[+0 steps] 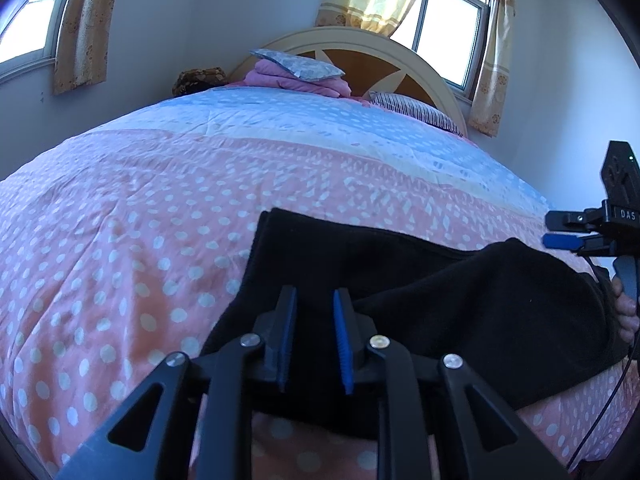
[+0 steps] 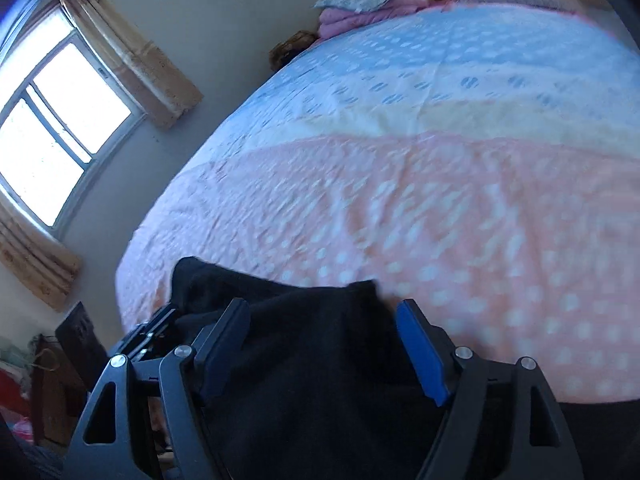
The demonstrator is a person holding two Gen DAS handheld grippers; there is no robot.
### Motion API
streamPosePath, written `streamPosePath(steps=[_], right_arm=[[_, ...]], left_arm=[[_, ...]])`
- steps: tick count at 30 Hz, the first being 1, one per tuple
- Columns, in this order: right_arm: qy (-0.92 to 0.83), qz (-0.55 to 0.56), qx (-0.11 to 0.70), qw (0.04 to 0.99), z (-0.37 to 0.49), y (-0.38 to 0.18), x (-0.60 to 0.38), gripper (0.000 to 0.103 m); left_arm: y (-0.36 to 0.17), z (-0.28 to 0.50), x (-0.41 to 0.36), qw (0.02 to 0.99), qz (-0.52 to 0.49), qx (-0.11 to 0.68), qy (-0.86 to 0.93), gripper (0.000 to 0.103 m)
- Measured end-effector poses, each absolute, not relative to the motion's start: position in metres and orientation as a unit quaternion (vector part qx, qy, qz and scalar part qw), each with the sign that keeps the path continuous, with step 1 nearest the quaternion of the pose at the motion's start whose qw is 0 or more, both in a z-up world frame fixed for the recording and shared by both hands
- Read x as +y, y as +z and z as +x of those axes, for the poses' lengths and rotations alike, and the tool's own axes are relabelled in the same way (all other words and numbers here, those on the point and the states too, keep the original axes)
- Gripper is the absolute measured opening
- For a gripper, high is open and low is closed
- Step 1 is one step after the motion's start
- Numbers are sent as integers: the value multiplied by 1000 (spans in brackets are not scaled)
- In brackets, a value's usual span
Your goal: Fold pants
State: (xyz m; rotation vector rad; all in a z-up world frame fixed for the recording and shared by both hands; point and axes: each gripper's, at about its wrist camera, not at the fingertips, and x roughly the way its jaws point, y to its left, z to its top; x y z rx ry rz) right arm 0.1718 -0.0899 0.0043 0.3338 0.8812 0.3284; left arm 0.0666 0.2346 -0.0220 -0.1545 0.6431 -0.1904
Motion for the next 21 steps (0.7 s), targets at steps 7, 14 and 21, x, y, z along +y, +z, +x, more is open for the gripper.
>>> streamPosePath(steps=[7, 14, 21], right_arm=[[-260, 138, 376, 879, 133, 31, -289, 76], [-422, 154, 464, 764, 138, -22, -416, 76], [-368, 144, 478, 785, 143, -32, -426, 9]], left_arm=[[-22, 67, 235, 941, -76, 315, -93, 23], [-22, 68, 232, 942, -68, 317, -87, 23], [-22, 68, 227, 944, -48, 317, -76, 24]])
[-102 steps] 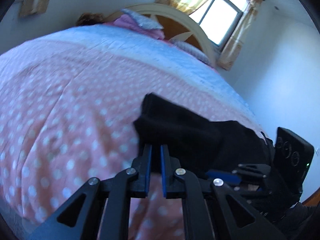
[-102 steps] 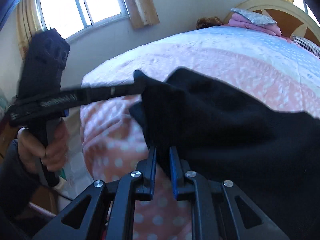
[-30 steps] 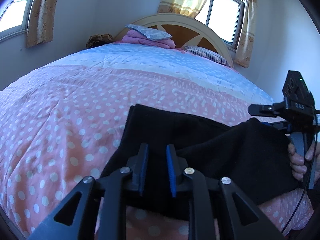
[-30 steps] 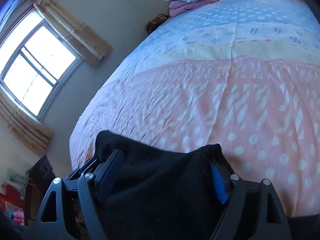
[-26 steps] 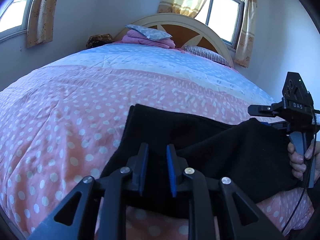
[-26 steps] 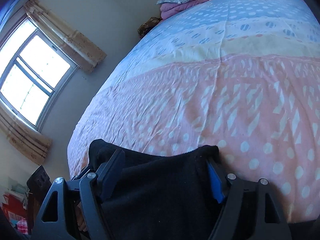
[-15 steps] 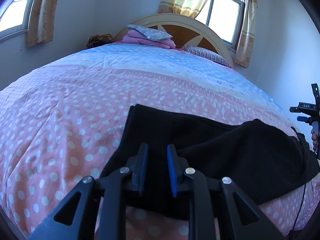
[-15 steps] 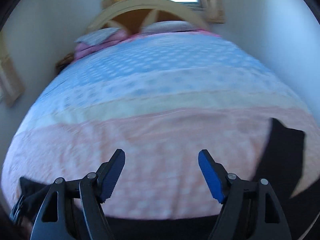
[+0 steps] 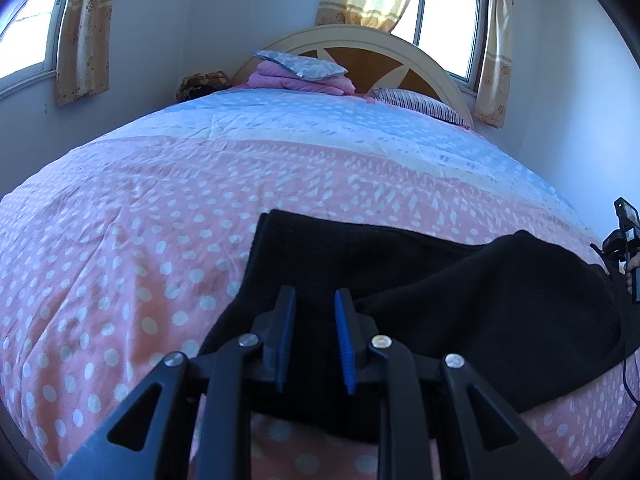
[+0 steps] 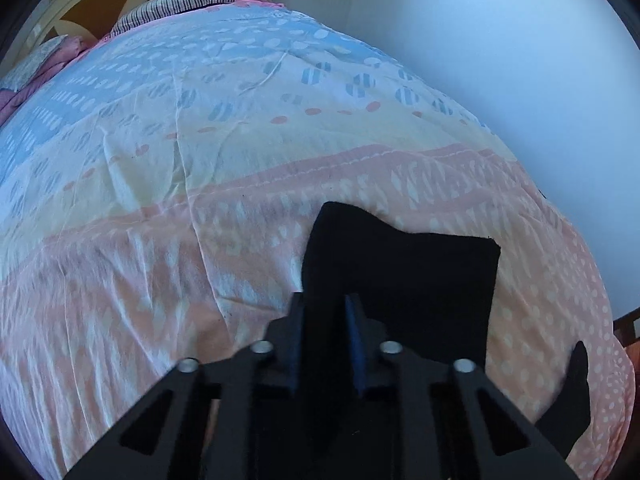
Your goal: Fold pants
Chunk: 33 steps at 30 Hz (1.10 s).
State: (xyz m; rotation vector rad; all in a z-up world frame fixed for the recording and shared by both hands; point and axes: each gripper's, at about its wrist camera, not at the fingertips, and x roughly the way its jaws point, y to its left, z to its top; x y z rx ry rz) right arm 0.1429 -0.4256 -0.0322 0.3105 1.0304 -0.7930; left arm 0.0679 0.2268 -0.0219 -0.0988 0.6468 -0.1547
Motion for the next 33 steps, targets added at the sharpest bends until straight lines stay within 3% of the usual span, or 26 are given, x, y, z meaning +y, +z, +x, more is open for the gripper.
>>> streamPosePath(steps=[3, 6, 12, 21, 26, 28, 31, 33], right_arm=[[-332, 203, 441, 809, 120, -16, -434, 6], [-280, 280, 349, 850, 69, 12, -442, 6], [-256, 374, 211, 866, -83, 36, -446, 6], [-282, 461, 208, 815, -191, -35, -459, 6], [-326, 488, 245, 772, -205, -46, -465, 16], [-349, 497, 224, 762, -220, -41, -471, 19], [-414, 455, 201, 763, -238, -20, -479, 37], [-432, 400, 181, 788, -241, -2, -474, 42]], left_arm=[[-22, 68, 225, 944, -46, 318, -73, 24], [-22, 69, 224, 944, -43, 319, -72, 24], [-22, 69, 224, 944, -45, 319, -73, 24], [-22, 70, 221, 944, -32, 322, -67, 24], [-21, 70, 221, 944, -31, 322, -70, 25], [-19, 71, 222, 943, -29, 325, -72, 25], [-8, 71, 221, 939, -29, 336, -64, 27], [6, 65, 217, 941, -34, 331, -62, 33]])
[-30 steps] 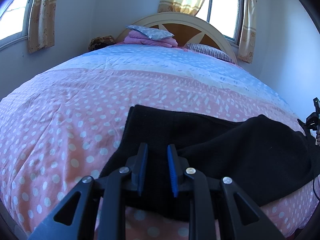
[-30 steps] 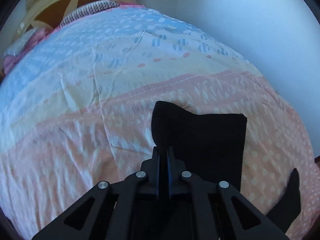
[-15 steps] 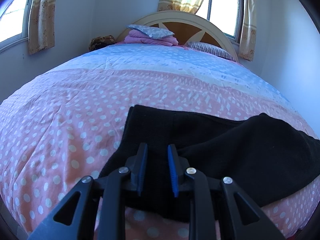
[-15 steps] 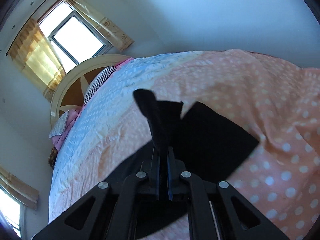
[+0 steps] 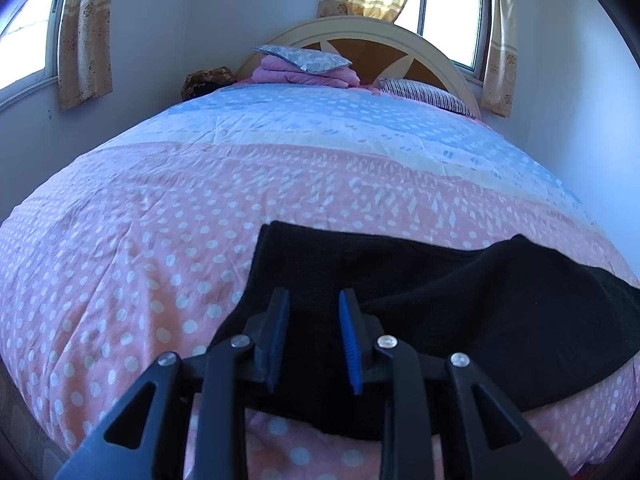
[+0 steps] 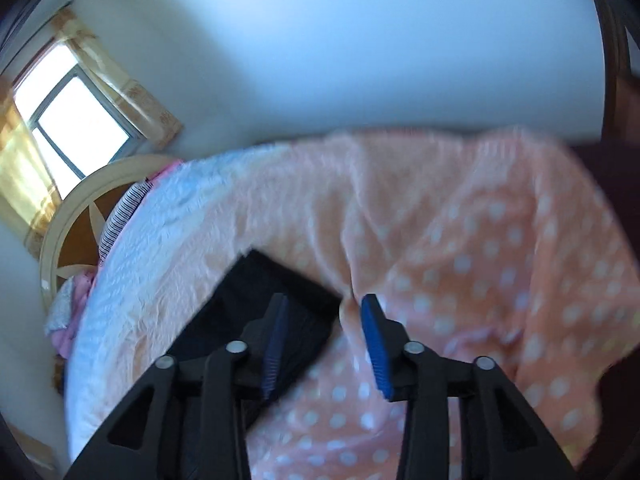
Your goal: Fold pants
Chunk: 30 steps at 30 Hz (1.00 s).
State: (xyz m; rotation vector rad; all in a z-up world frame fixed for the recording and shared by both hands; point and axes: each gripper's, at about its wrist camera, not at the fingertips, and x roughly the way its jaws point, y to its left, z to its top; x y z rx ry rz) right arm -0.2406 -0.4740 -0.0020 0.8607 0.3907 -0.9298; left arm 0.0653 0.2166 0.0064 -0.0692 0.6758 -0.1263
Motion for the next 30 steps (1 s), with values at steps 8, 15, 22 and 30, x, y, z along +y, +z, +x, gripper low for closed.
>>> streamPosePath(steps=[8, 15, 22, 30], right_arm=[[-276, 238, 285, 887, -133, 12, -419, 41], [-295, 164, 391, 856, -85, -30, -425, 40], [-342, 174, 408, 829, -93, -31, -452, 45], [-342, 58, 342, 873, -71, 20, -350, 52]], left_arm=[[35, 37, 158, 952, 30, 288, -102, 72], [2, 29, 165, 938, 18, 334, -96, 74], [-19, 26, 156, 930, 68, 351, -90, 75], [31, 42, 188, 947, 19, 299, -114, 75]])
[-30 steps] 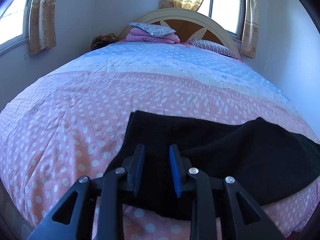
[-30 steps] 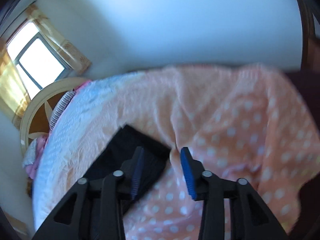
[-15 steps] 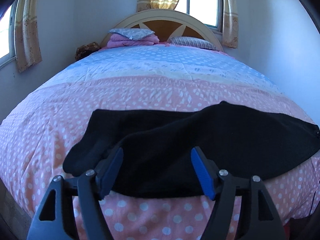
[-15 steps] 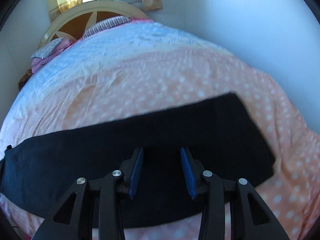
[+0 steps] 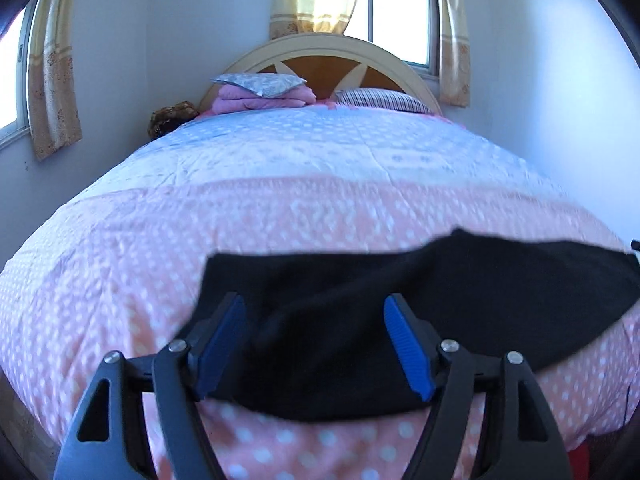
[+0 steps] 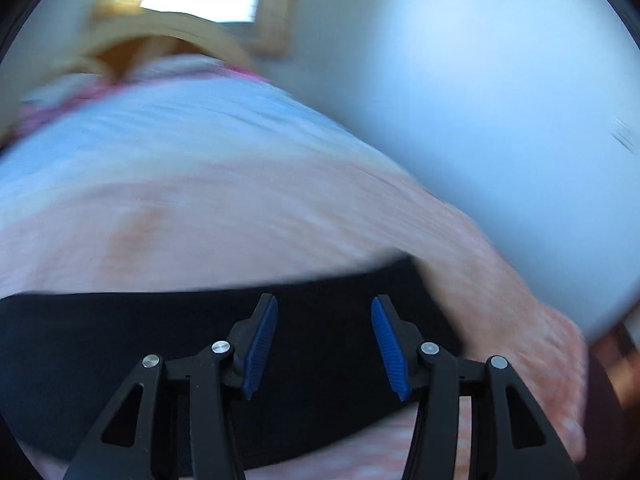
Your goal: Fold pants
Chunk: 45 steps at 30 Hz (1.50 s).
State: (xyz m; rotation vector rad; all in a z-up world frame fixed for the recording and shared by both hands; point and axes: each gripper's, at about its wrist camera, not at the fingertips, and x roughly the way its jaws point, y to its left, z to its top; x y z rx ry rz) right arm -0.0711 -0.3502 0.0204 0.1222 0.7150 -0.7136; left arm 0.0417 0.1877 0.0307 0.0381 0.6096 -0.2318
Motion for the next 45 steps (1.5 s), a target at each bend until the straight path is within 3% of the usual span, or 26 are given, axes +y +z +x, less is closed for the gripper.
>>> streamPosePath(steps=[6, 7, 8, 9, 11, 13, 16, 20, 22, 26, 29, 32, 34, 35, 39, 43, 45], right_arm=[[-12, -66, 332, 941, -6, 28, -154, 51], [19, -76, 339, 938, 4, 25, -129, 42], [53, -80, 348, 933, 14, 20, -106, 24], [93, -78, 360, 925, 27, 14, -81, 20], [134, -70, 365, 918, 45, 5, -52, 19], [161, -57, 363, 916, 65, 1, -33, 19], [193, -30, 374, 907, 88, -11, -18, 19], [200, -36, 400, 894, 87, -33, -24, 18], [197, -30, 410, 890, 77, -34, -32, 18], [195, 12, 422, 885, 64, -37, -46, 18], [194, -2, 424, 884, 64, -34, -42, 18], [199, -6, 412, 889, 65, -17, -39, 18], [207, 29, 383, 900, 69, -2, -45, 18], [210, 40, 373, 903, 75, 5, -46, 18], [207, -5, 369, 906, 119, 8, -14, 18], [149, -40, 447, 881, 174, -41, 3, 17], [156, 44, 453, 877, 186, -48, -15, 16]], left_arm=[[35, 119, 202, 922, -10, 376, -97, 75], [31, 128, 200, 914, -3, 394, -95, 71], [28, 132, 199, 909, 2, 406, -99, 67], [27, 134, 196, 902, 2, 417, -111, 58], [26, 129, 187, 888, -12, 427, -168, 56], [21, 124, 167, 873, 10, 438, -215, 46], [8, 125, 135, 853, 57, 451, -258, 44], [-9, 151, 138, 858, 59, 452, -236, 46], [-13, 168, 144, 880, 66, 436, -178, 40], [-17, 199, 152, 887, 35, 448, -106, 40], [-11, 198, 147, 881, 53, 458, -103, 43], [17, 178, 161, 883, 45, 451, -120, 54], [42, 149, 186, 913, 32, 391, -112, 77], [51, 133, 198, 928, 27, 360, -94, 80], [42, 93, 218, 935, 9, 347, -78, 80], [-11, 79, 212, 923, 78, 377, -29, 80], [-21, 65, 223, 931, 61, 357, -41, 81]])
